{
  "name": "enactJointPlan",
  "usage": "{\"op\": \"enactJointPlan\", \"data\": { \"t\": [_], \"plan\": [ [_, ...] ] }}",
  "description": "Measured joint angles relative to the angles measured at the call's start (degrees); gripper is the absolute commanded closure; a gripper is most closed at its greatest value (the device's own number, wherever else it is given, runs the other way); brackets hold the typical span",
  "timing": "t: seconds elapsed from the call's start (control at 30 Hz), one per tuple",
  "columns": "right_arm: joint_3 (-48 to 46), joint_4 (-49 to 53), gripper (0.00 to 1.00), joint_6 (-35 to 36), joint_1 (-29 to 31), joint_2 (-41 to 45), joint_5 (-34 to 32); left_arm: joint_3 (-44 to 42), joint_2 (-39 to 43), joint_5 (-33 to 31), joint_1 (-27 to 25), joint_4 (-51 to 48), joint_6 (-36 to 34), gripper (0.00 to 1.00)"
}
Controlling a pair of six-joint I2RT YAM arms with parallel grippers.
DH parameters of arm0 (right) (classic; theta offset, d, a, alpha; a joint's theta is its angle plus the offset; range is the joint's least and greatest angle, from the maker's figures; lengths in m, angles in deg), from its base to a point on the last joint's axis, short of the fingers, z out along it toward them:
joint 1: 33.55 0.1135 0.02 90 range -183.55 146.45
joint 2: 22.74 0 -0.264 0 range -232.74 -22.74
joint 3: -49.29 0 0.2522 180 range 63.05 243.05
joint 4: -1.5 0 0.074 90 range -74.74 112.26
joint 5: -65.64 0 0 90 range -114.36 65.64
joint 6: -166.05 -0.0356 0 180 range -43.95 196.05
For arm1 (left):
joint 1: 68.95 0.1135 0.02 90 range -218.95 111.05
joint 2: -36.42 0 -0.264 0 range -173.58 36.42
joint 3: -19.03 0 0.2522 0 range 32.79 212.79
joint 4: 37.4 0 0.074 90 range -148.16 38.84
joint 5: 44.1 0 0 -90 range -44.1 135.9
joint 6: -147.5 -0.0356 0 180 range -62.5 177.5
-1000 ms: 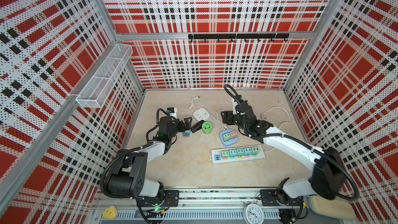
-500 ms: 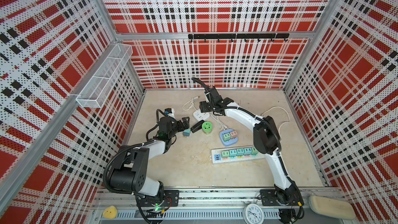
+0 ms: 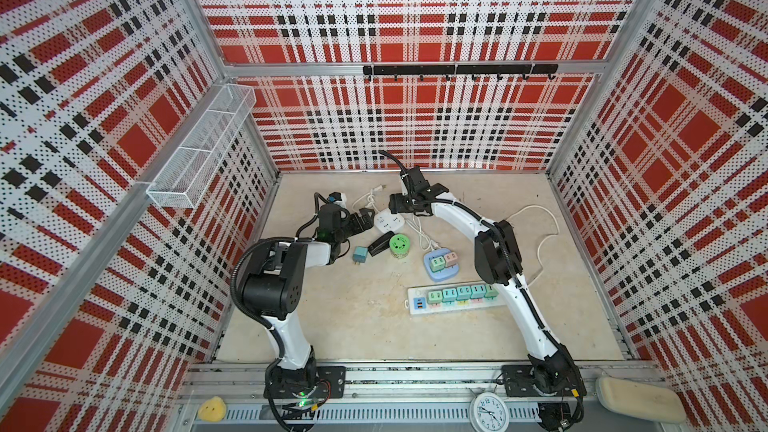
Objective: Insert the plug
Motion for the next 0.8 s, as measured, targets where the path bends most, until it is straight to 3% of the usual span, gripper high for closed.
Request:
{"op": "enactJointPlan", "data": {
  "t": [0.37, 0.8],
  "plan": [
    [-7.21, -8.04, 0.26, -6.73, 1.11, -0.15, 9.16, 3.13, -5.44, 1.25, -0.85, -0.02, 0.90, 0.01],
    [-10.84, -14.73, 0.36, -8.11, 4.57, -0.02, 8.09, -1.01, -6.14, 1.18, 0.85, 5.20, 2.54, 0.01]
  ]
}}
